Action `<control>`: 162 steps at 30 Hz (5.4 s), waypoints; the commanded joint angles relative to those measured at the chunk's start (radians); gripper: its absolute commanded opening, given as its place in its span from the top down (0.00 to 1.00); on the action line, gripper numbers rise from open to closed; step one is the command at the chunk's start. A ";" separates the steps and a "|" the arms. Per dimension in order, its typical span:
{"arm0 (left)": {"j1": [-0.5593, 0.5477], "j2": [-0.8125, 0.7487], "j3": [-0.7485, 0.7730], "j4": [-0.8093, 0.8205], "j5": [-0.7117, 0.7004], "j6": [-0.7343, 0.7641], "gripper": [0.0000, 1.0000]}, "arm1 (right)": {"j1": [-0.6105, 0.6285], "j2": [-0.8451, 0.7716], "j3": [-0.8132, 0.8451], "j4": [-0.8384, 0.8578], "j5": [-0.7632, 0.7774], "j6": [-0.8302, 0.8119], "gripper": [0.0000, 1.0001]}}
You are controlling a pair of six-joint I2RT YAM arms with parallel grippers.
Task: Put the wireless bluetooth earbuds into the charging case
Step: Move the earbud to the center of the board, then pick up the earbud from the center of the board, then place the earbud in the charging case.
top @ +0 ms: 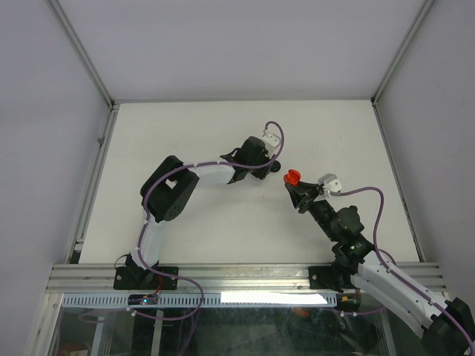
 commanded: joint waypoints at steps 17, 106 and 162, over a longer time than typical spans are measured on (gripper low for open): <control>0.004 -0.253 -0.232 -0.172 -0.102 -0.248 0.81 | -0.002 0.008 0.010 0.050 -0.026 -0.004 1.00; -0.093 -0.275 -0.137 -0.720 -0.233 -0.449 0.72 | -0.001 0.147 0.034 0.109 -0.147 0.035 1.00; -0.040 -1.016 -0.431 -0.103 -0.016 -0.380 0.93 | 0.001 0.547 0.134 0.564 -0.421 0.077 1.00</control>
